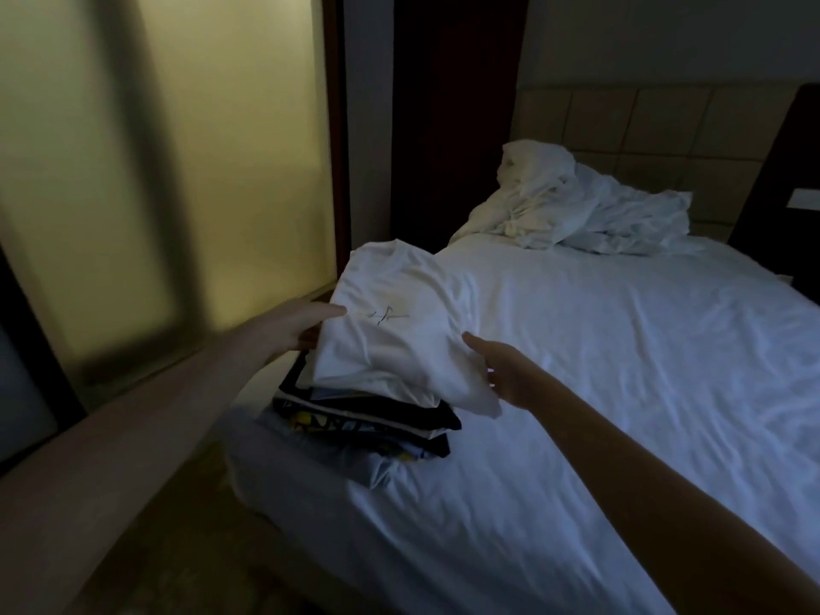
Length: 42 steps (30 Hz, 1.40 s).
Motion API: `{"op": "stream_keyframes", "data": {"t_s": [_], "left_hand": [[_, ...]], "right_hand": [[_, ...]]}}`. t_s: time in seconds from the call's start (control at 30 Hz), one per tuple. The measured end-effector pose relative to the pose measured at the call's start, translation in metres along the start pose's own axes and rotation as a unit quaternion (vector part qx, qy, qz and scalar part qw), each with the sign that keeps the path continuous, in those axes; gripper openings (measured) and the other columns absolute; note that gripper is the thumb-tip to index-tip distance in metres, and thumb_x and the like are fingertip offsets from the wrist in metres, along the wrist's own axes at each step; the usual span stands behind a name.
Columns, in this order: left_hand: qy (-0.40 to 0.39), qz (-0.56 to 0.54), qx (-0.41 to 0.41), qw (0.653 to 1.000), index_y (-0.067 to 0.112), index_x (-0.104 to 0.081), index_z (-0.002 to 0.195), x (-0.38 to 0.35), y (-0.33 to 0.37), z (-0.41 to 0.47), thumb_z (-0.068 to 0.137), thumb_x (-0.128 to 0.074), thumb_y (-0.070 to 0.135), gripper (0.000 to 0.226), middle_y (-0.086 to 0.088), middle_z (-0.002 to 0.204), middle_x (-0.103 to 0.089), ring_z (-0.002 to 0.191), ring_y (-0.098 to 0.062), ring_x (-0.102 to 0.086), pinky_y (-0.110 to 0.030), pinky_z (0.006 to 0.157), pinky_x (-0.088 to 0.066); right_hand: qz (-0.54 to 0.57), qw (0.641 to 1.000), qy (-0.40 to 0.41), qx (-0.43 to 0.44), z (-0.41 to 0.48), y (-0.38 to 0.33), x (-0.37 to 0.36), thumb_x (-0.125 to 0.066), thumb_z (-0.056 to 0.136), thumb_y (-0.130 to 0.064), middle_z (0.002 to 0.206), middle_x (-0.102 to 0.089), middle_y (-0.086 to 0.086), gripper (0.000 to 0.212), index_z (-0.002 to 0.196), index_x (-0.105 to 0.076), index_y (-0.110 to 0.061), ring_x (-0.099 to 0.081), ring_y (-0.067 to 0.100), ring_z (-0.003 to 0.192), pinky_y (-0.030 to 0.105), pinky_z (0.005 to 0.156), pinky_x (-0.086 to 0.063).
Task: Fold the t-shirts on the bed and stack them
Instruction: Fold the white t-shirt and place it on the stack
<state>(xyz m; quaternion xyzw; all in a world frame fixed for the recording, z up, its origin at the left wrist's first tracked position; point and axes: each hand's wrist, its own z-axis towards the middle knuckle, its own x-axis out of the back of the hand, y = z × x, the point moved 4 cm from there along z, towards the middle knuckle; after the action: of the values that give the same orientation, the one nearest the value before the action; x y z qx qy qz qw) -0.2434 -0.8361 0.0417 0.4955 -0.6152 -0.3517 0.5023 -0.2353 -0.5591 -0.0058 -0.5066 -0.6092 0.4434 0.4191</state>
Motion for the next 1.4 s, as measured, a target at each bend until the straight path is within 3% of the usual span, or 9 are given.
{"op": "stream_keyframes", "data": {"t_s": [0.27, 0.43, 0.5, 0.6, 0.73, 0.87, 1.13, 1.3, 1.4], "left_hand": [[0.124, 0.068, -0.112, 0.984, 0.010, -0.052, 0.102, 0.020, 0.019, -0.003, 0.095, -0.050, 0.010, 0.007, -0.008, 0.090, -0.051, 0.070, -0.015, -0.046, -0.023, 0.051, -0.036], [0.056, 0.358, 0.009, 0.932, 0.001, -0.056, 0.108, 0.019, -0.021, -0.003, 0.093, -0.053, 0.031, 0.033, -0.011, 0.099, -0.057, 0.086, -0.023, -0.056, -0.027, 0.062, -0.040], [0.114, 0.395, -0.043, 0.911, 0.005, -0.051, 0.105, 0.017, -0.012, -0.008, 0.093, -0.051, 0.031, 0.028, -0.006, 0.098, -0.055, 0.084, -0.021, -0.055, -0.026, 0.057, -0.037], [0.198, 0.402, -0.194, 0.872, 0.013, -0.044, 0.130, 0.002, 0.026, -0.015, 0.096, -0.044, 0.033, 0.039, -0.009, 0.130, -0.051, 0.114, -0.029, -0.052, -0.034, 0.084, -0.044], [0.089, 0.475, -0.260, 0.836, 0.031, -0.019, 0.149, -0.044, 0.008, 0.005, 0.102, -0.027, 0.042, 0.049, 0.001, 0.157, -0.016, 0.143, -0.025, -0.017, -0.040, 0.113, -0.018], [0.055, 0.430, -0.210, 0.876, 0.053, 0.001, 0.143, -0.039, -0.056, 0.054, 0.093, -0.006, 0.065, 0.052, 0.012, 0.159, 0.003, 0.146, -0.015, 0.008, -0.049, 0.118, -0.005], [-0.058, 0.338, -0.175, 0.923, 0.059, -0.011, 0.139, -0.021, -0.049, 0.094, 0.074, -0.016, 0.086, 0.070, 0.016, 0.158, -0.003, 0.145, -0.009, 0.008, -0.044, 0.119, 0.002], [-0.073, 0.246, -0.081, 0.963, 0.041, -0.045, 0.131, -0.007, -0.017, 0.113, 0.079, -0.035, 0.081, 0.066, 0.007, 0.145, -0.041, 0.124, -0.008, -0.043, -0.032, 0.108, -0.031], [0.013, 0.168, -0.044, 0.985, 0.031, -0.043, 0.126, -0.003, 0.001, 0.114, 0.089, -0.047, 0.060, 0.048, 0.008, 0.117, -0.051, 0.104, -0.010, -0.051, -0.024, 0.079, -0.039]], "right_hand": [[-0.090, 0.985, 0.105, 0.099, -0.026, -0.050, -0.011, -0.063, 0.088, -0.018, 0.115, -0.057, 0.023, 0.038, 0.115, -0.054, 0.007, -0.057, 0.032, 0.095, 0.040, 0.081, -0.049], [-0.137, 0.987, 0.083, -0.008, -0.038, -0.008, -0.030, -0.060, 0.091, -0.025, 0.129, -0.051, 0.023, 0.053, 0.131, -0.043, 0.005, -0.051, 0.037, 0.116, 0.033, 0.080, -0.043], [-0.190, 0.974, 0.122, 0.007, -0.040, -0.007, -0.029, -0.057, 0.091, -0.035, 0.135, -0.045, 0.022, 0.062, 0.136, -0.037, 0.003, -0.047, 0.037, 0.121, 0.037, 0.089, -0.043], [-0.314, 0.915, 0.218, 0.127, -0.040, -0.044, -0.034, -0.047, 0.093, -0.045, 0.145, -0.032, 0.017, 0.066, 0.144, -0.026, -0.009, -0.035, 0.036, 0.130, 0.045, 0.105, -0.032], [-0.422, 0.873, 0.172, 0.174, -0.021, -0.049, -0.079, -0.033, 0.094, -0.054, 0.156, -0.010, 0.005, 0.061, 0.148, -0.017, -0.029, -0.011, 0.035, 0.141, 0.052, 0.113, -0.013], [-0.458, 0.871, 0.104, 0.145, 0.015, 0.003, -0.096, -0.029, 0.092, -0.061, 0.157, 0.015, -0.005, 0.063, 0.147, -0.004, -0.043, 0.006, 0.036, 0.143, 0.059, 0.112, -0.005], [-0.447, 0.878, 0.083, 0.149, 0.044, -0.007, -0.098, -0.028, 0.092, -0.060, 0.157, 0.014, -0.006, 0.062, 0.147, -0.005, -0.041, 0.006, 0.038, 0.142, 0.060, 0.110, -0.007], [-0.403, 0.908, 0.031, 0.112, 0.078, -0.036, -0.088, -0.011, 0.088, -0.063, 0.153, -0.013, 0.003, 0.062, 0.140, -0.027, -0.033, -0.010, 0.037, 0.139, 0.059, 0.107, -0.011], [-0.228, 0.963, 0.134, 0.042, 0.082, -0.050, -0.061, -0.036, 0.092, -0.055, 0.132, -0.033, 0.006, 0.044, 0.121, -0.044, -0.024, -0.027, 0.033, 0.129, 0.049, 0.105, -0.022]]}}
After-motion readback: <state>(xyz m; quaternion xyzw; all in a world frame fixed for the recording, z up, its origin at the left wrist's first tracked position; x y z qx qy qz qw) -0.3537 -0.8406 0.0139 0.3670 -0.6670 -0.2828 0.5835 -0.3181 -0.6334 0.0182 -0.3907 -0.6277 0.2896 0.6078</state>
